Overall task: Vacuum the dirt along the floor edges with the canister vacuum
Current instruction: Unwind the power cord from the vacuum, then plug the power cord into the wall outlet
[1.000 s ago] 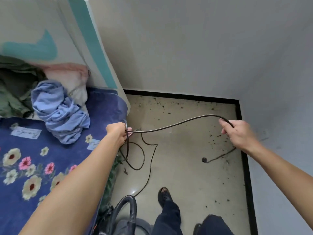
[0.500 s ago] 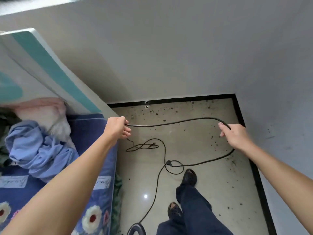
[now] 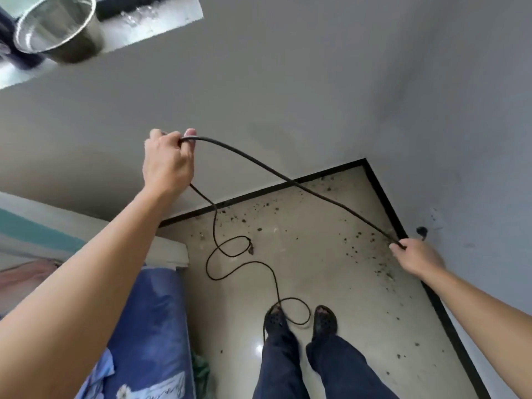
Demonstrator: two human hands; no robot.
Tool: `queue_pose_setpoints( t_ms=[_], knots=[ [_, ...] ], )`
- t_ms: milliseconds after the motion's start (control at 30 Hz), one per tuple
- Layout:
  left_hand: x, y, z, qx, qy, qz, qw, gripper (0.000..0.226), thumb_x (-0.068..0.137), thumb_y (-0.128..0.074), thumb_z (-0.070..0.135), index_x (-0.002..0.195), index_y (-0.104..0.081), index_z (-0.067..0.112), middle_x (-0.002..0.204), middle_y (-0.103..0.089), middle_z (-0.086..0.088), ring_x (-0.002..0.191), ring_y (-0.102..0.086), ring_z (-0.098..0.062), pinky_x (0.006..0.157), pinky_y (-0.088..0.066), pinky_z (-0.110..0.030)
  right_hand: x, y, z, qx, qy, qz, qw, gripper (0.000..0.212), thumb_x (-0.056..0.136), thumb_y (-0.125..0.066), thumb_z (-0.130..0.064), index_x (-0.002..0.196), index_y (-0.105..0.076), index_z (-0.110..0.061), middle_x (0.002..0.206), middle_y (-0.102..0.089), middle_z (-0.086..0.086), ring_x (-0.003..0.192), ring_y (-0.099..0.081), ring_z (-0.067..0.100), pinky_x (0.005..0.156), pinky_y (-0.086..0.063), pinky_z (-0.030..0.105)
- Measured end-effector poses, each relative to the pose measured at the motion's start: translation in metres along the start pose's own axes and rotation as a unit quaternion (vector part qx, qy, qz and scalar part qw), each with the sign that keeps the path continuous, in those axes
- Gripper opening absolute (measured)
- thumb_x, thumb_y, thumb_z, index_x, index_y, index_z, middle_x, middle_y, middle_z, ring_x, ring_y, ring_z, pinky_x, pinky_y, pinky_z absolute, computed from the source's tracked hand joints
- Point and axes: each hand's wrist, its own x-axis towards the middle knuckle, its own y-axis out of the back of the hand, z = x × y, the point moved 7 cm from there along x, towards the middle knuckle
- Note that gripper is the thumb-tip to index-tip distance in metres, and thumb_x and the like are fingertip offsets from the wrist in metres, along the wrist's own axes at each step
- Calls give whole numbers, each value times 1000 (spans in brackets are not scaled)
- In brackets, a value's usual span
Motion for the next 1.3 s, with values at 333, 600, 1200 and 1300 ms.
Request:
queue_pose_setpoints(
  t_ms=[333,600,1200,1300],
  knots=[
    [-5,-196,55,-72,-58,-474,876,31,79,-77,26,94,-60,5,74,-70,-13,65,-62,-21,67,-51,-33,-3,40,-67,-54,62,97,992,45,103,-27,-49,78,-41,-14,65,-55,7,62,-53,29,59,-43,38],
    [11,-285,63,-194,108,-490,843,37,93,-61,25,120,-54,0,61,-66,-10,64,-65,-30,86,-54,-47,-14,25,-95,8,103,136,985,21,99,-48,-17,109,-66,-21,51,-48,-5,44,-39,13,47,-34,35],
    [-53,-289,215,-98,-214,-595,768,54,75,-70,56,51,-50,13,55,-31,-8,48,-24,-18,46,-23,-23,-18,-6,94,120,-233,77,962,22,100,-43,-23,100,-65,-18,98,-62,9,94,-60,30,71,-51,37],
    [-52,-289,215,-64,-200,-598,773,55,81,-67,53,47,-44,16,54,-29,-8,51,-23,-20,51,-23,-27,4,-23,125,505,-360,-4,784,10,99,-52,-14,106,-59,-10,90,-63,13,78,-65,30,73,-58,43]
  ],
)
